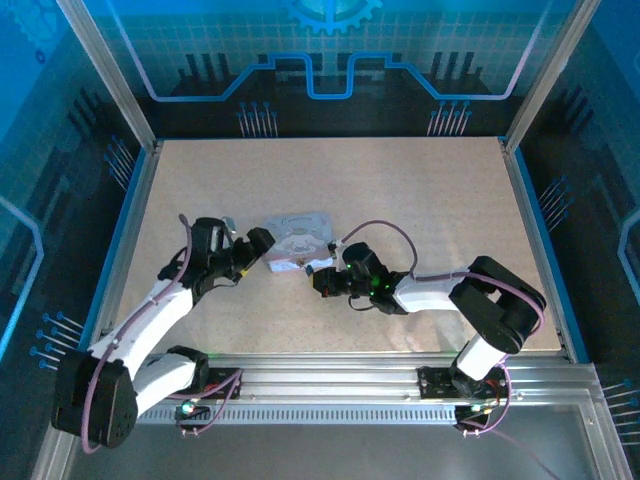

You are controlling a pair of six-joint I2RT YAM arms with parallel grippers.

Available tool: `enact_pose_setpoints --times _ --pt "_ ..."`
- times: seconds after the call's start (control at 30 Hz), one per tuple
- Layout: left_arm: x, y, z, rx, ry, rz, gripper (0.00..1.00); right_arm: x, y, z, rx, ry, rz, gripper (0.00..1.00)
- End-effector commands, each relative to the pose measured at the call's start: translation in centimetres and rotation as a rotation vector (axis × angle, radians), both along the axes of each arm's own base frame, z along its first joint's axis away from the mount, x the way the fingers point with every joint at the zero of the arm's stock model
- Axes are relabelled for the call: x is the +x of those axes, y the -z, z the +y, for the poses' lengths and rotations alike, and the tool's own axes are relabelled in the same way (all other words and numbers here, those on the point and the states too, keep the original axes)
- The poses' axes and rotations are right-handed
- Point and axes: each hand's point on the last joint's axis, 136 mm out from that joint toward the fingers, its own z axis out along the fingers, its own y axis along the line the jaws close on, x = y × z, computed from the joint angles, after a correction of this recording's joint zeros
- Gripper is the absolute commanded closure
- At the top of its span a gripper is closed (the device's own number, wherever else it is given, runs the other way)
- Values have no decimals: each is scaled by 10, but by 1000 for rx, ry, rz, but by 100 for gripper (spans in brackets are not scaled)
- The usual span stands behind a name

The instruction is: Unlock the padlock with the key

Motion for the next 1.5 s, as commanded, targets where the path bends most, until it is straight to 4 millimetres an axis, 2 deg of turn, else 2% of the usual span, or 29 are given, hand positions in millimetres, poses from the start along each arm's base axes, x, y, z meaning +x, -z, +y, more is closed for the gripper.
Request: enact_pose_setpoints --times 0.0,0.23,0.37,0.63,0.77,1.0,1.2,1.47 --pt "5 8 3 37 80 24 8 0 3 1 55 7 48 100" --pt "33 22 -8 3 136 27 19 0 11 2 68 17 96 100" --pt "40 35 -11 8 152 52 21 1 15 3 79 24 114 100" --pt "39 64 -3 65 146 113 33 2 27 1 70 37 147 100" --pt "37 73 -1 81 141 134 39 4 31 -3 46 46 140 91" --pt "33 80 -1 82 151 154 43 4 32 -7 23 40 127 82" --pt "26 82 -3 76 156 166 45 6 19 -18 -25 39 51 69" --pt "11 77 -10 70 162 156 47 17 -25 -20 26 -63 -140 57"
